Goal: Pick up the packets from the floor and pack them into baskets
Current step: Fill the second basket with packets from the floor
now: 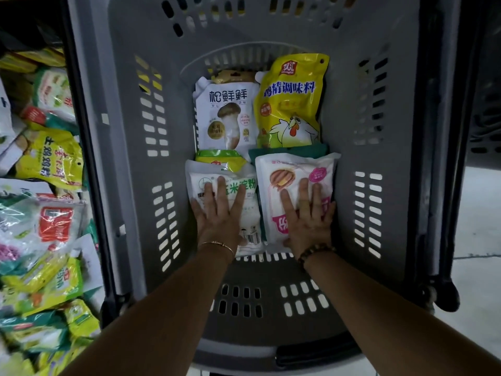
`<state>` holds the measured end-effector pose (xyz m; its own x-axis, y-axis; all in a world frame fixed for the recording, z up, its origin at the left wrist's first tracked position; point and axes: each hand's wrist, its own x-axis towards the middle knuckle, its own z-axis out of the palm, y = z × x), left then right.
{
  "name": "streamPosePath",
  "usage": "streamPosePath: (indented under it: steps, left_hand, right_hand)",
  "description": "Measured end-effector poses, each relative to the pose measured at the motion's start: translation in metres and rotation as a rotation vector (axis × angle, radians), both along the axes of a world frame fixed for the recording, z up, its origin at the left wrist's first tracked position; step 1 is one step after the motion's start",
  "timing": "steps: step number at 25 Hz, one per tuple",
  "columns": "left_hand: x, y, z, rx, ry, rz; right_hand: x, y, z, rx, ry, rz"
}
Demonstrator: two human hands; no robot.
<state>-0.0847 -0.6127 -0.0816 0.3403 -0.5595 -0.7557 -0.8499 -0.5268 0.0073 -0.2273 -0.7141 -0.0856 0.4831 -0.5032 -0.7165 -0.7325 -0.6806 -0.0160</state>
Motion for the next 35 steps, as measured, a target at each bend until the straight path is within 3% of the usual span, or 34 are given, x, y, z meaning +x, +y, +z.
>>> streamPosePath:
  steps: [5, 11, 14, 18, 22, 24, 26, 31, 35]
  left_hand:
    - [-0.004, 0.006, -0.013, -0.035, -0.019, 0.011]
    - [0.005, -0.002, 0.006, -0.057, 0.033, 0.012]
    - [0.017, -0.009, 0.042, -0.122, 0.138, 0.152]
    - [0.032, -0.006, 0.110, -0.497, 0.283, 0.494]
    - [0.060, 0.037, 0.164, -0.967, 0.191, 0.696]
    - [0.080, 0.071, 0.177, -1.065, 0.151, 0.785]
    - [0.098, 0.108, 0.180, -1.057, 0.134, 0.916]
    - [0.133, 0.212, 0.171, -0.923, 0.041, 1.196]
    - [0.150, 0.298, 0.152, -0.771, -0.026, 1.381]
  right_hand:
    - [-0.005, 0.007, -0.013, -0.113, -0.039, 0.009]
    - [0.005, -0.003, 0.020, 0.035, 0.012, 0.010]
    - [0.017, -0.001, 0.054, 0.039, -0.108, -0.062]
    - [0.053, 0.007, 0.094, 0.019, -0.453, -0.238]
    - [0.112, 0.029, 0.125, -0.076, -0.765, -0.123]
    - [0.142, 0.050, 0.140, 0.000, -0.858, -0.088]
    - [0.169, 0.076, 0.151, 0.031, -0.914, -0.048]
    - [0.222, 0.143, 0.159, -0.183, -0.876, 0.083]
    - [0.262, 0.212, 0.147, 0.032, -0.666, 0.104]
